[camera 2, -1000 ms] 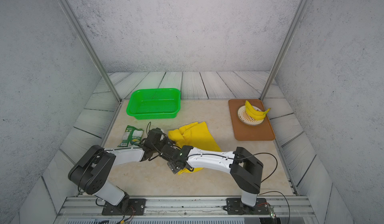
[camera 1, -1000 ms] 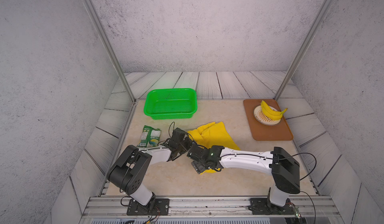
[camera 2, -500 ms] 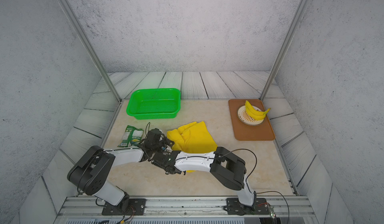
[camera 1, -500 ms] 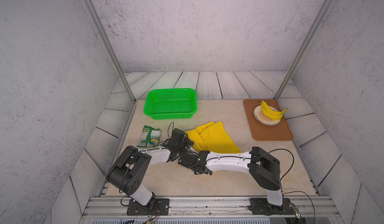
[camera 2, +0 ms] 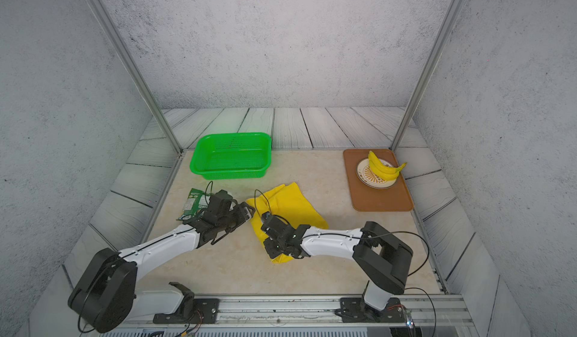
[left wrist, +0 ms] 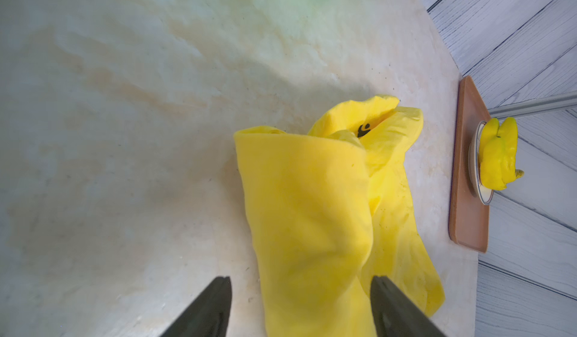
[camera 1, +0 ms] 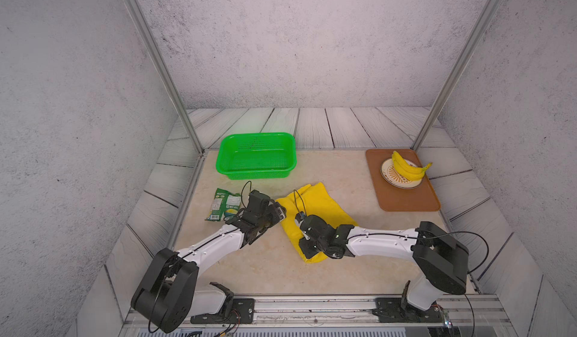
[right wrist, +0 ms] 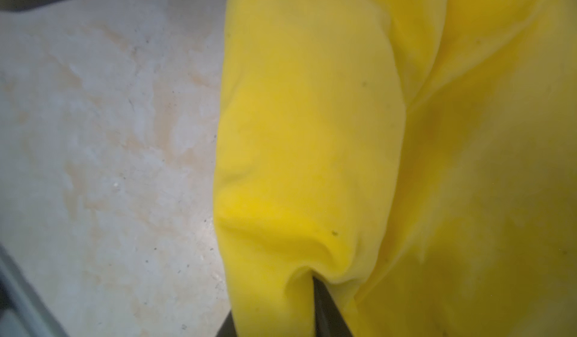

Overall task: Roll up the shorts
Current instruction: Roll the shorts at the center of the board.

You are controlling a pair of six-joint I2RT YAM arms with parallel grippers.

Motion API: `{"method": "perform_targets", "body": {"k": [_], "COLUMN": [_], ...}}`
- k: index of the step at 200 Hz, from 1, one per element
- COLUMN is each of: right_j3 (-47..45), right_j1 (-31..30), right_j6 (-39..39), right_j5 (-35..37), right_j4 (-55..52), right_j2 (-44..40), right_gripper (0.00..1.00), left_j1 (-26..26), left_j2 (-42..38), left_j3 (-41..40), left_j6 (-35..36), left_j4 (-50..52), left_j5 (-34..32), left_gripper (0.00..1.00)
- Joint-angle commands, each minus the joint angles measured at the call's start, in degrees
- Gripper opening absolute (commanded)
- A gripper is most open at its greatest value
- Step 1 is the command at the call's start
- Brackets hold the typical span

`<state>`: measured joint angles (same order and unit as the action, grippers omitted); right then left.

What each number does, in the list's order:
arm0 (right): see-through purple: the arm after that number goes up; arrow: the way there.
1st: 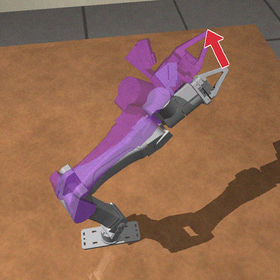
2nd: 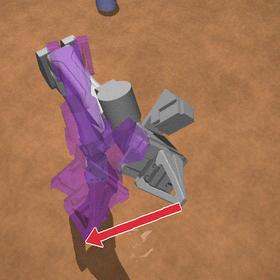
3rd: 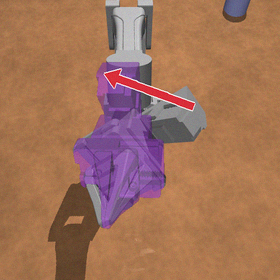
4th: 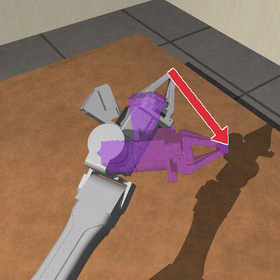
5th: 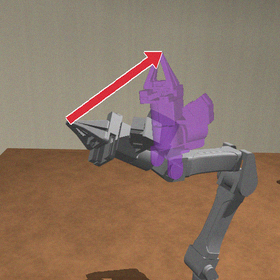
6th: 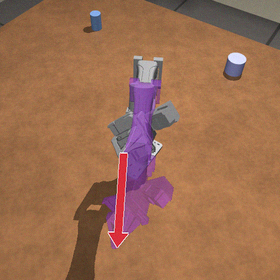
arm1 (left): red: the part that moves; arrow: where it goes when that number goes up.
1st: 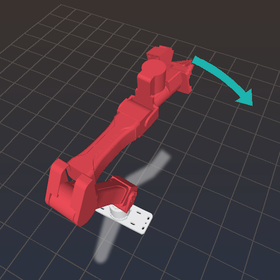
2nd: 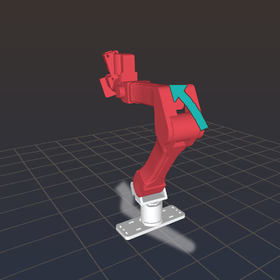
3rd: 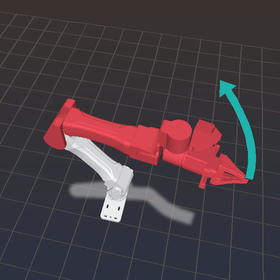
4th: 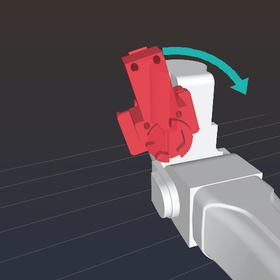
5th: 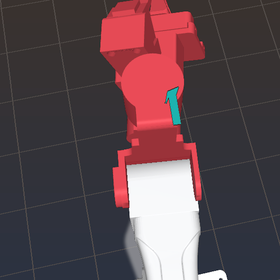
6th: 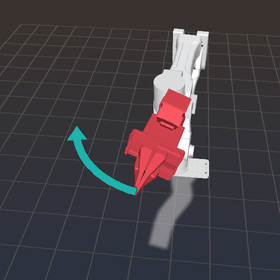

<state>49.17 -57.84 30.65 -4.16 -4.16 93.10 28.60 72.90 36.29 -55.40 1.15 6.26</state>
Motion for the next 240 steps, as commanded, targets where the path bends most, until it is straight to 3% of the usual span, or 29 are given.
{"method": "perform_targets", "body": {"k": [1, 49, 109, 123, 140, 159, 189, 240], "right_j3": [-7.2, -14.8, -16.1, -15.9, -15.6, -14.5, -11.3, 1.5], "right_j1": [5.3, 13.7, 15.0, 15.1, 15.3, 15.4, 15.4, 12.8], "right_j6": [10.1, 21.6, 22.5, 21.8, 20.6, 17.7, 11.3, -1.0], "right_j5": [-19.8, -32.5, -32.3, -32.1, -31.9, -30.4, -26.1, 0.6], "right_j4": [17.4, 33.4, 35.3, 34.0, 32.0, 25.5, 10.0, -27.0], "right_j2": [-1.5, 3.7, 7.8, 8.1, 7.9, 6.7, 1.2, -10.2], "right_gripper": [0.29, 0.29, 0.31, 0.32, 0.34, 0.42, 0.60, 0.74], "left_j1": [-0.4, 0.2, 0.8, 0.8, 0.8, 0.8, 0.8, 0.9], "left_j2": [-1.9, 3.3, 16.8, 19.7, 22.5, 24.8, 24.6, 21.7], "left_j3": [0.2, -1.5, 1.8, 1.7, 1.8, 2.4, 2.4, 2.2], "left_j6": [3.7, 3.4, 1.9, 0.6, -0.5, -1.6, -2.0, -1.6], "left_j4": [4.6, -4.3, -12.4, -14.8, -16.6, -17.0, -16.9, -13.0], "left_j5": [-2.3, 3.6, 6.4, 7.0, 7.6, 8.0, 7.5, 6.7], "left_gripper": [0.78, 0.82, 0.84, 0.81, 0.65, 0.32, 0.00, 0.00]}}
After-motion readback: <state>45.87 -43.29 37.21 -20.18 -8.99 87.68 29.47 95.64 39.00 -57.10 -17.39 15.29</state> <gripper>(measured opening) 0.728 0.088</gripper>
